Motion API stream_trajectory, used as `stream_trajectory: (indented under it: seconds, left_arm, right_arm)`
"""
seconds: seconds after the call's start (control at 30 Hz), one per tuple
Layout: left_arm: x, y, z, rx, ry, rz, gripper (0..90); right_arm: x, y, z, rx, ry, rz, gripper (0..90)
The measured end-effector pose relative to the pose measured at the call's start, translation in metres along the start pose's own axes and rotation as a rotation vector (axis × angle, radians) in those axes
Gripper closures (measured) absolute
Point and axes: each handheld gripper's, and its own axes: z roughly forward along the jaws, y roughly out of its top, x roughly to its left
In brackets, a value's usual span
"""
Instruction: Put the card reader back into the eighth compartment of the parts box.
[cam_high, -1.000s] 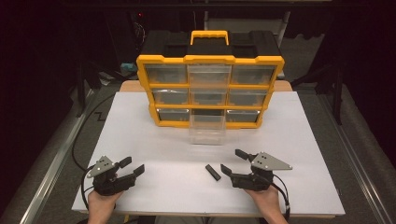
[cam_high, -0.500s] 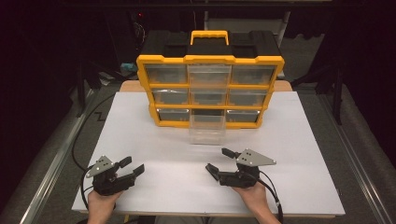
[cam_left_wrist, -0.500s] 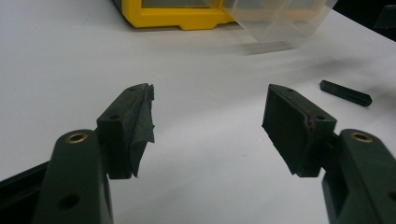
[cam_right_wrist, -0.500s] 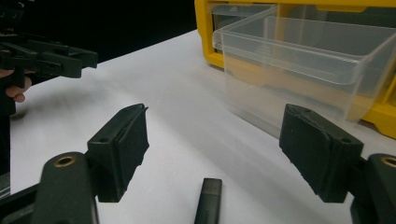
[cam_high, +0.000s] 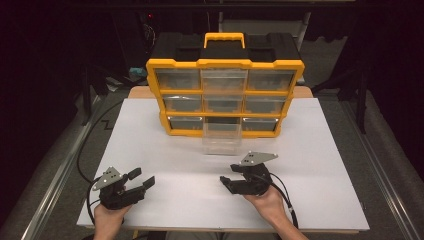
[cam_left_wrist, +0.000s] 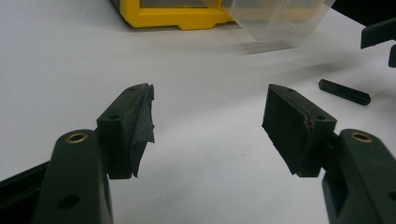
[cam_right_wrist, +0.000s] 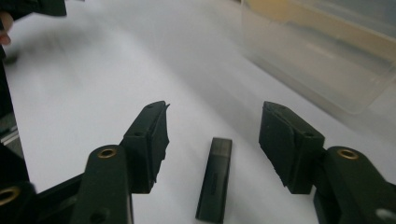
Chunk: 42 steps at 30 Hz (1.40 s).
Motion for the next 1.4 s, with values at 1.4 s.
stream_trajectory:
  seconds: [1.4]
  left_arm:
    - [0.001,0.001,0.000,-0.002,-0.005,0.002,33.8]
  right_arm:
    - [0.004,0.015,0.035,0.496,-0.036,-0.048,69.7]
